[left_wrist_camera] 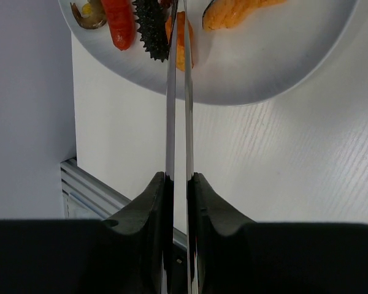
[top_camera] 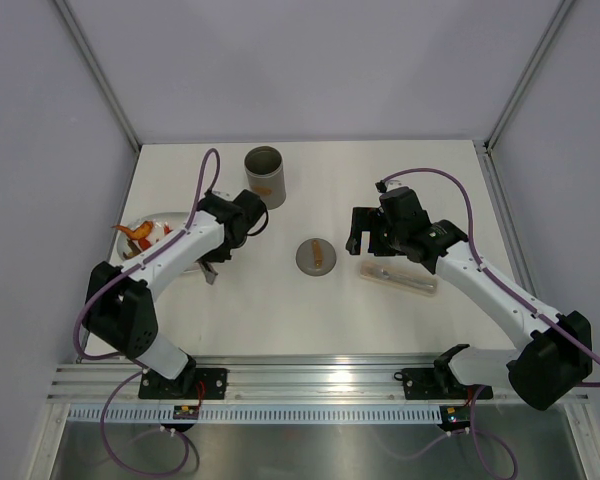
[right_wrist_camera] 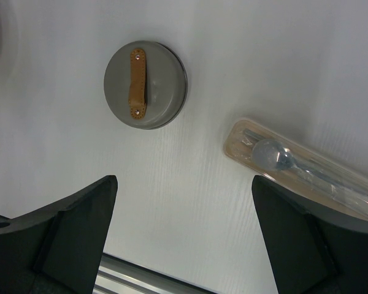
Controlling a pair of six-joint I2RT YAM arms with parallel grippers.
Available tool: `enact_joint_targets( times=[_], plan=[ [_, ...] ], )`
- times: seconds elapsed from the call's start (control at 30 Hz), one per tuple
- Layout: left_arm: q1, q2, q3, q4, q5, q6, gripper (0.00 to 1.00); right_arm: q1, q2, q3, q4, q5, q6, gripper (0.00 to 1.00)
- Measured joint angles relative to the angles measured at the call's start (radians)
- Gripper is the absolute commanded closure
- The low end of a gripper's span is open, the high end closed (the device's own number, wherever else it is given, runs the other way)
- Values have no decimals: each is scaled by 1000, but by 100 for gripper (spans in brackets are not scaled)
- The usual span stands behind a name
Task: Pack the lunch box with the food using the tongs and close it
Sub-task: Place the fake food in the packing box.
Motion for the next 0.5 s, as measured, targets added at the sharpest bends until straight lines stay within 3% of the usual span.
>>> enact_joint_targets(
  times=[0.5],
  plan=[
    [-14, -39, 251, -95, -16, 15, 100, 0, 0, 0, 0, 0, 0, 1]
  ],
)
